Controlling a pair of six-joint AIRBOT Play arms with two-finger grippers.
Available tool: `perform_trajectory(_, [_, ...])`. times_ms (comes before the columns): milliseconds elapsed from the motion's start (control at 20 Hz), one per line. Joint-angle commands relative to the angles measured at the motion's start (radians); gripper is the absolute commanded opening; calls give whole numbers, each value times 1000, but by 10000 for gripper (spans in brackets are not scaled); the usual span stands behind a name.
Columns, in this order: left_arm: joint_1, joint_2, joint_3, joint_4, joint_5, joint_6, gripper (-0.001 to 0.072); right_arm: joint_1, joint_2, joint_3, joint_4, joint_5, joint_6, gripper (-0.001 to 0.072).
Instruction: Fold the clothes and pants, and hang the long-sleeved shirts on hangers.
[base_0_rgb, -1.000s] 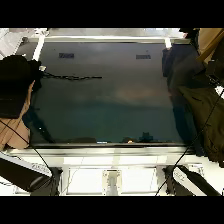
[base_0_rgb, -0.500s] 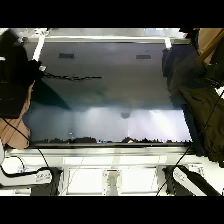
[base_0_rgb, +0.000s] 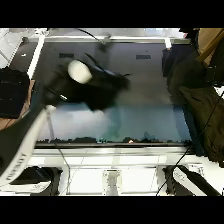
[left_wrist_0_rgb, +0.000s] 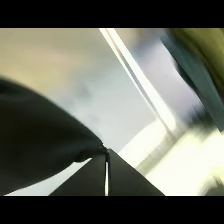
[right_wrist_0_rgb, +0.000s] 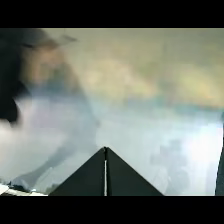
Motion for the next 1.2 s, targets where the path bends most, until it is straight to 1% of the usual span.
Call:
perform_trajectory(0, [-266,-104,-6,3,79,1,77,1,-14,0,8,-14,-13,5])
perform_trajectory(50, [-288,-122,-6,17,119,1,403,1,-19,0,15,-11,-13,6])
perform_trajectory(100, [-287,-125,-4,56,146,0,720,1,-23,0,19,-11,-13,23])
perform_trajectory(200, [-218,-98,22,177,105,0,708,1,-25,-1,34,-21,-13,23])
perform_trajectory(300, [-92,-29,26,335,-2,-14,707,1,-35,-1,59,-22,-14,23])
perform_trajectory(400, [68,29,23,512,-151,-107,707,1,-53,-5,80,-20,-21,30])
perform_trajectory(450, [151,40,21,557,-211,-150,707,1,-63,-11,103,-19,-21,108])
perform_trajectory(500, [245,37,19,563,-261,-174,707,5,-74,-23,140,-19,-21,245])
perform_trajectory(550, [335,30,2,548,-272,-195,707,20,-88,-39,164,-22,-21,366])
perform_trajectory(650, [482,-3,-43,478,-239,-204,707,86,-116,-74,166,-23,-23,373])
perform_trajectory(750, [590,-69,-50,368,-213,-203,707,173,-154,-102,150,-23,-24,373])
perform_trajectory(850, [668,-154,-50,238,-190,-203,707,266,-194,-107,95,-37,-24,373])
perform_trajectory(1000, [740,-277,-50,22,-88,-196,707,377,-242,-107,37,-143,-24,373])
perform_trajectory(1050, [751,-310,-50,-56,-39,-162,706,401,-254,-107,35,-177,-24,373])
perform_trajectory(1150, [754,-362,-49,-208,31,-55,706,439,-275,-107,31,-238,-24,373])
